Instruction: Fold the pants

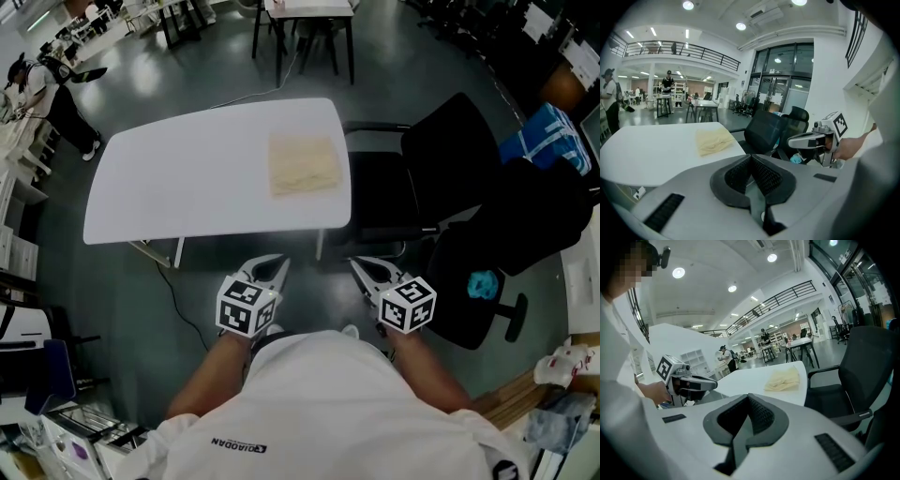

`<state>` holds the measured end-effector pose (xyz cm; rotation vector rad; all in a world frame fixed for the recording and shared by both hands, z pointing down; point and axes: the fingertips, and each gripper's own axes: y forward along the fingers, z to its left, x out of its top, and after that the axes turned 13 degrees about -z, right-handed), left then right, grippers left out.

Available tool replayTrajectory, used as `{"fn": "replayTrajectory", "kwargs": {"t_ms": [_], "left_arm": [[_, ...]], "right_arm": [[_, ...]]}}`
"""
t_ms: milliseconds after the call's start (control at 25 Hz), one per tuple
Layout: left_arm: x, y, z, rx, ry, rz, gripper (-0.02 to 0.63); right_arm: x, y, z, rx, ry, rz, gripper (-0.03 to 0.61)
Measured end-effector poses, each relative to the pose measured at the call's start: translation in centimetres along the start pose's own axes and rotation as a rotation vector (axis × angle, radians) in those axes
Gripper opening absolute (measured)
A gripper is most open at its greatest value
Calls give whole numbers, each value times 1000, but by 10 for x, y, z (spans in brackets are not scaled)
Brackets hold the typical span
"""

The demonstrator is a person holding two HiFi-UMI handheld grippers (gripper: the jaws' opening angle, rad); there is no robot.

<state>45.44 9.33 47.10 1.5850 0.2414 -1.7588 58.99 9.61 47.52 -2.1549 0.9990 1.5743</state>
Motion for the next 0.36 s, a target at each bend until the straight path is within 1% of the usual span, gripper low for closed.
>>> {"fn": "replayTrajectory", "kwargs": {"t_ms": [360], "left_arm": [[-1,0,-1,0,-2,6,28]], "right_arm": [[-3,0,0,-5,1,16,18]]}}
